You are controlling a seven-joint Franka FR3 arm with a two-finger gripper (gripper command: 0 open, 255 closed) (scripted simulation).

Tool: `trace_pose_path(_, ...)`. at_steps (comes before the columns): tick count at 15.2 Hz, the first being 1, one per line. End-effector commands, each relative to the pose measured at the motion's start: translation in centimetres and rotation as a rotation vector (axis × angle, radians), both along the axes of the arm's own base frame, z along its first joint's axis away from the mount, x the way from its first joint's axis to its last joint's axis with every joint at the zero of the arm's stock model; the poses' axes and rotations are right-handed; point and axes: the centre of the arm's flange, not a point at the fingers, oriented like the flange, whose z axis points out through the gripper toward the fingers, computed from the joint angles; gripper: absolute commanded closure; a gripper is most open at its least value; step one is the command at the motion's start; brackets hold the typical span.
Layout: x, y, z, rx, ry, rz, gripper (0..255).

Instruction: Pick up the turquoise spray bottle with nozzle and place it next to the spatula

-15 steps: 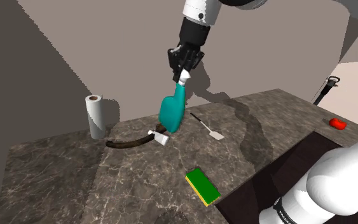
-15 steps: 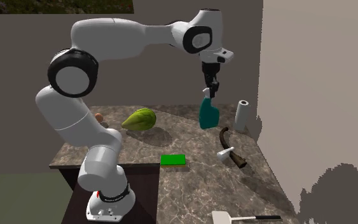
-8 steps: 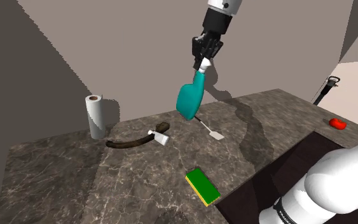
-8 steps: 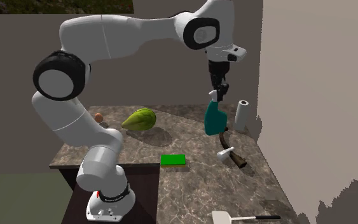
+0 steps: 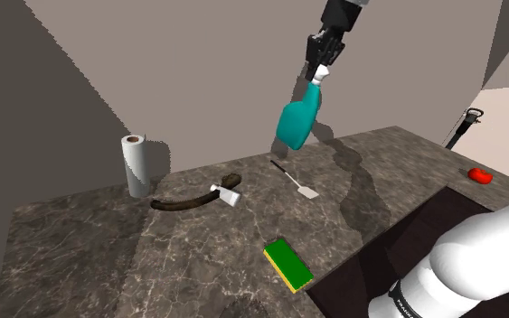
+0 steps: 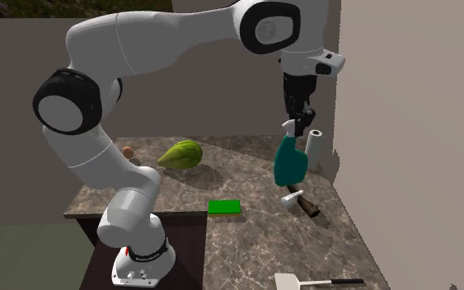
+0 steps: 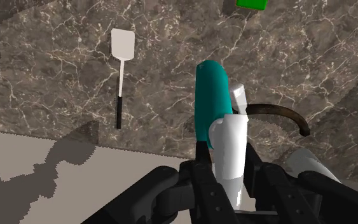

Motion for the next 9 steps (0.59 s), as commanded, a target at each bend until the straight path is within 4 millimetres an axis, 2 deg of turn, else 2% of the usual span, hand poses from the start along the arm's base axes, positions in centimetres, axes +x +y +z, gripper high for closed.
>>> trace_pose_path(1, 0.0, -2.6, 1.0, 0.0, 0.001, 0.001, 255)
trace_pose_path(8, 0.0, -11.0, 4.7, 0.0, 0.001, 0.001, 255)
trace_pose_path(9, 0.0, -11.4, 4.9, 0.0, 0.001, 0.001, 255)
